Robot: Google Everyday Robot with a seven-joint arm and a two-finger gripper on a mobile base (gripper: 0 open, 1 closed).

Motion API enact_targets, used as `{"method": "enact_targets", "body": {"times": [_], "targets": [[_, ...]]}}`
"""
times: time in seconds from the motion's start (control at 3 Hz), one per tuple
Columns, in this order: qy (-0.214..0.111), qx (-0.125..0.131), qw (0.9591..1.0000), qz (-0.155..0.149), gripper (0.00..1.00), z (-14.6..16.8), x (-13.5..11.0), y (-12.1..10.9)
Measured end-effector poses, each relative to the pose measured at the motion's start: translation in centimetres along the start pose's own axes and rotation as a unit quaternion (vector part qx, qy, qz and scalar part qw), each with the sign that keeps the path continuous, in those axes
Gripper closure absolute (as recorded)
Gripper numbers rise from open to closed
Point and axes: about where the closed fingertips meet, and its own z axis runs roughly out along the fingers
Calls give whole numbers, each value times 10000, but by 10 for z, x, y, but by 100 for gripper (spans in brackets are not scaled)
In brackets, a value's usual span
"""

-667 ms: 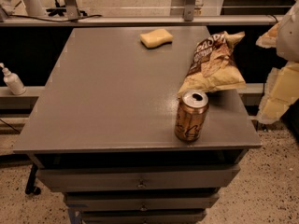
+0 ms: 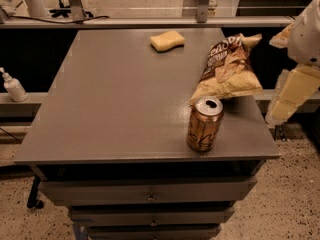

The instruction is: Pick brown chip bag

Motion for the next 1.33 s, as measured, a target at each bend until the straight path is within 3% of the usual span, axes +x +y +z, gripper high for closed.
{"method": "enact_targets", "body": {"times": [0.67, 1.0, 1.33], "targets": [[-411, 599, 9967, -353, 0, 53, -9, -87], [-526, 612, 9954, -507, 0, 75, -14, -111], [-596, 392, 9963, -483, 0, 97, -22, -120]]}}
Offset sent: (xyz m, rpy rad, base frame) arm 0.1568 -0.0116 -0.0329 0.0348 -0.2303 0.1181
